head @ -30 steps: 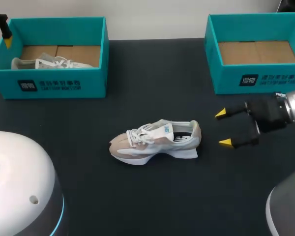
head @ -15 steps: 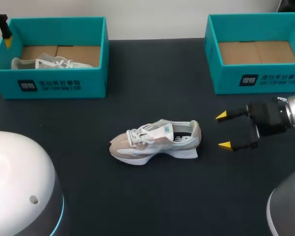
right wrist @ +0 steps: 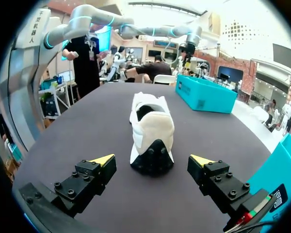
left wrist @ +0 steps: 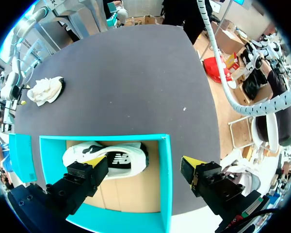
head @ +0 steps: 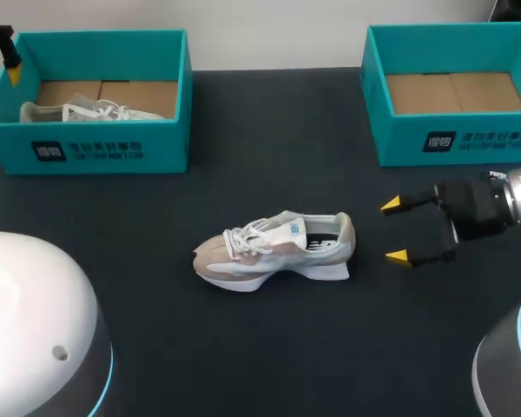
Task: Take the shoe out of the shoebox, open the shoe tongue, remove and reinsert the insole, then place the shoe into the shoebox
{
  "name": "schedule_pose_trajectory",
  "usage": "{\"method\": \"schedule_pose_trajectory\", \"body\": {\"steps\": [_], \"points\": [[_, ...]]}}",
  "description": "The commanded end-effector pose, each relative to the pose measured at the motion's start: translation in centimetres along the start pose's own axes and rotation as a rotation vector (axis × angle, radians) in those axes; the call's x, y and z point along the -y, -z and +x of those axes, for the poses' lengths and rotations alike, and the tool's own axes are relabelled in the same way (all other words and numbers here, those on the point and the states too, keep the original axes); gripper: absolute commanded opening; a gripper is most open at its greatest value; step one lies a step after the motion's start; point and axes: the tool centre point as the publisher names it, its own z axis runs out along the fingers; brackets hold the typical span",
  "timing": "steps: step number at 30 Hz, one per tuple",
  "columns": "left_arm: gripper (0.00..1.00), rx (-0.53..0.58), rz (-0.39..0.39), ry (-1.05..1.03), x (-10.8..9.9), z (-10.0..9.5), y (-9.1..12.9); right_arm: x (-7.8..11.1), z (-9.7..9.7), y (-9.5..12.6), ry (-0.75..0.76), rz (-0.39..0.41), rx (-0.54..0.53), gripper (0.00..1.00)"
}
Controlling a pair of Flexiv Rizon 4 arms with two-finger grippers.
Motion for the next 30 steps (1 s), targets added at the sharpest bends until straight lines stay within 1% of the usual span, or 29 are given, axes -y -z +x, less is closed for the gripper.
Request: {"method": "schedule_pose_trajectory", "body": {"steps": [1, 5, 6, 9, 12, 13, 15, 21, 25, 30], "points": [[1.00, -0.002, -0.002, -0.001, 0.1, 0.0, 0.0, 0.0, 0.0, -0.1, 0.000, 0.002, 0.001, 1.00], [1.00, -0.002, -0.002, -0.001, 0.1, 0.0, 0.0, 0.0, 0.0, -0.1, 0.000, 0.002, 0.001, 1.00], [1.00, -0.002, -0.002, -0.001, 0.1, 0.0, 0.0, 0.1, -0.1, -0.2, -0.003, -0.001, 0.011, 1.00], [1.00, -0.002, -0.002, -0.001, 0.1, 0.0, 0.0, 0.7, -0.3, -0.5, -0.042, 0.022, 0.033, 1.00], [1.00, -0.002, -0.002, -0.001, 0.1, 0.0, 0.0, 1.5, -0.4, -0.9, -0.057, 0.013, 0.064, 1.00], [1.00, -0.002, -0.002, -0.001, 0.1, 0.0, 0.0, 1.8, -0.5, -1.1, -0.062, 0.013, 0.048, 1.00], [1.00, -0.002, -0.002, -0.001, 0.1, 0.0, 0.0, 2.2, -0.5, -1.4, -0.075, 0.022, 0.067, 1.00], [1.00, -0.002, -0.002, -0.001, 0.1, 0.0, 0.0, 2.9, -0.6, -2.3, -0.091, 0.022, 0.074, 1.00], [1.00, -0.002, -0.002, -0.001, 0.1, 0.0, 0.0, 2.9, -0.9, -3.2, -0.090, 0.036, 0.072, 1.00], [1.00, -0.002, -0.002, -0.001, 0.1, 0.0, 0.0, 2.6, -1.2, -4.2, -0.081, 0.033, 0.059, 1.00]]}}
